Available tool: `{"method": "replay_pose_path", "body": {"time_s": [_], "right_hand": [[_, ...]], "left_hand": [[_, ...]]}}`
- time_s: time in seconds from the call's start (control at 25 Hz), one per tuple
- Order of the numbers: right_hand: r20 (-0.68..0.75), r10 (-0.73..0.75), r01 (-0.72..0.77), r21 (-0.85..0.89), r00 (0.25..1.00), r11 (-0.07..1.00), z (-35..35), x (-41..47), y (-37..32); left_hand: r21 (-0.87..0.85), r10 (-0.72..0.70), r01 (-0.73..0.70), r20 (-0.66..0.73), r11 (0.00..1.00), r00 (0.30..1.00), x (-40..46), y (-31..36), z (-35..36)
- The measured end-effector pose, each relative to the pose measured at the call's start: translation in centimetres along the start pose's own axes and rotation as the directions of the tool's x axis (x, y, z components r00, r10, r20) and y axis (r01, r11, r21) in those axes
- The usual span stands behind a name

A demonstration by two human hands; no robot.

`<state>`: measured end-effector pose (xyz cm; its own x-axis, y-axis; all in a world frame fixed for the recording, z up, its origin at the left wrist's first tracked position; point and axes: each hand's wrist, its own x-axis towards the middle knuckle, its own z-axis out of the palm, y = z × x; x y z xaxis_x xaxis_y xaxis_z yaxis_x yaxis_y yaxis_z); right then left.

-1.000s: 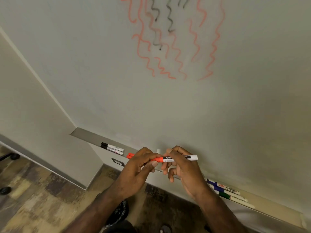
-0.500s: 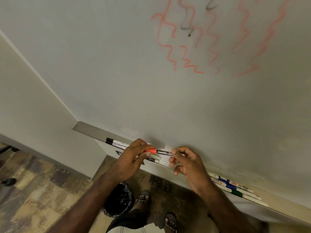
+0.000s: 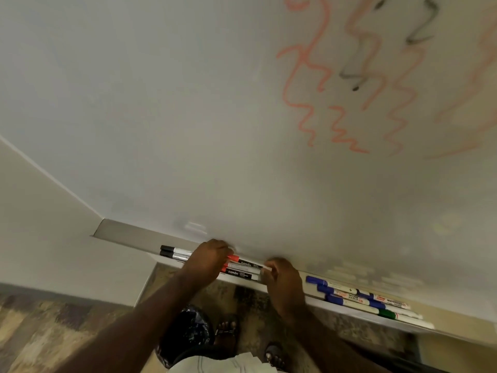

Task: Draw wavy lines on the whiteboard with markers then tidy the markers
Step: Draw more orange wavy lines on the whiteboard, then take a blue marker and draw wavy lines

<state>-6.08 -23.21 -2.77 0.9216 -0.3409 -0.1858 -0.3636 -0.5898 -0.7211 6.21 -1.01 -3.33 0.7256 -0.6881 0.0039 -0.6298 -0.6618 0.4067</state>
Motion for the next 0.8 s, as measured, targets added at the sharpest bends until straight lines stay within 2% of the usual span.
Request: {"method": "replay_pose_path", "body": {"time_s": [0.08,0.2,0.36,0.48,0.64,0.72,0.8], "right_hand": [[-0.031,-0.011,0.010,-0.038,0.999,0.999,1.3,0.4,0.2],[-0.054,-0.053,0.047,-0.111,0.997,0.993,2.5,0.8,0.3],[-0.004,-0.048,0.046,-0.151,0.999,0.987,2.8,0.8,0.5],[0.063,-0.064,0.075,-0.209,0.996,0.975,2.6,1.0,0.5],[0.089,-0.052,0.070,-0.221,0.995,0.973,1.8,0.8,0.9],[0.048,-0.066,0.075,-0.200,0.997,0.977,0.8,0.3,1.6],[-0.023,-0.071,0.066,-0.181,0.997,0.981,-0.9,-0.6,2.8]], "left_hand": [[0.062,-0.026,0.021,0.072,0.998,0.997,0.4,-0.9,0.7],[0.042,-0.070,0.064,0.133,0.997,0.989,0.5,-1.6,1.3],[-0.083,-0.118,0.138,0.209,0.987,0.971,0.6,-1.9,1.7],[-0.069,-0.148,0.166,0.218,0.984,0.965,0.7,-2.0,1.8],[0.013,-0.177,0.177,0.142,0.984,0.974,0.7,-0.1,0.8],[0.061,-0.164,0.159,0.075,0.985,0.984,0.7,1.3,0.7],[0.041,-0.134,0.133,0.035,0.990,0.990,1.1,3.5,1.1]]}}
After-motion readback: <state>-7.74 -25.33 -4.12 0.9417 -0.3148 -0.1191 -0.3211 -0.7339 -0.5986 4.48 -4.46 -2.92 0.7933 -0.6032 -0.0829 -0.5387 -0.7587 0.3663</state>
